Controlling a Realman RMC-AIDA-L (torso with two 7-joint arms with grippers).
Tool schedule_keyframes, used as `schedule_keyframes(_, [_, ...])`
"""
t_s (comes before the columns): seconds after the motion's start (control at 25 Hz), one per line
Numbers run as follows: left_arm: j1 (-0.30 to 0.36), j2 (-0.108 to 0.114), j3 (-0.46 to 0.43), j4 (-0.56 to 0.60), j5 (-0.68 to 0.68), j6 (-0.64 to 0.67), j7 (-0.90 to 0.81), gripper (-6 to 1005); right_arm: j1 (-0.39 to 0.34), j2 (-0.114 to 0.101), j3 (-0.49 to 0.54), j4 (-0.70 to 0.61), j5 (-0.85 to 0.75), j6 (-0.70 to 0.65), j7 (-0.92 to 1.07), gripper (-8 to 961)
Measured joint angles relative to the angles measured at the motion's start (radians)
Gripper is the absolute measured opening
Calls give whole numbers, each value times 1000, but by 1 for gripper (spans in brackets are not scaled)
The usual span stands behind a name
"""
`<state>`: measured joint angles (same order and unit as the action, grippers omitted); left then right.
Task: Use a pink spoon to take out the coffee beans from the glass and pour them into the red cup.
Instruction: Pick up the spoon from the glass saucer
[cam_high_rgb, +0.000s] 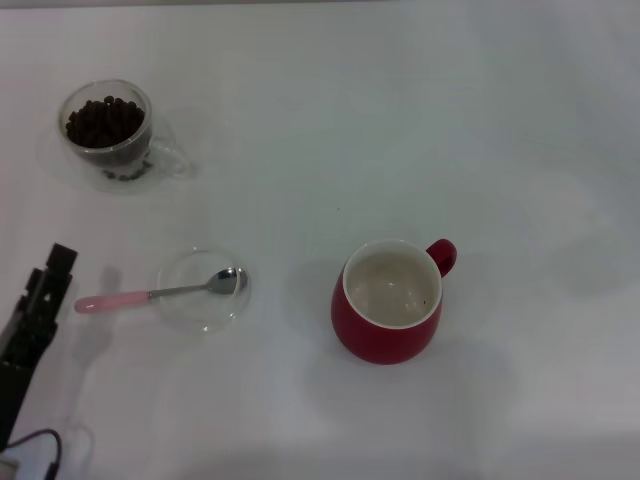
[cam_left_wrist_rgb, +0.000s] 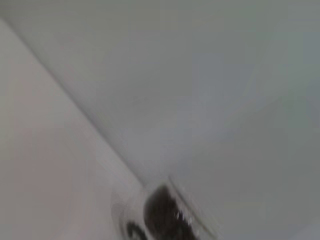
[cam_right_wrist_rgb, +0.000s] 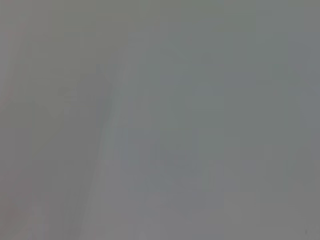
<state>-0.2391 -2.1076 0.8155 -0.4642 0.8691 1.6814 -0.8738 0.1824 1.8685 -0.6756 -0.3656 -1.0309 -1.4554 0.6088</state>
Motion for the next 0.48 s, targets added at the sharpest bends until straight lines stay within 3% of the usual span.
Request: schedule_keyframes(0.48, [57,0,-78,-58,97,-1,2,740,13,1,2,-60,-6,70,37,848])
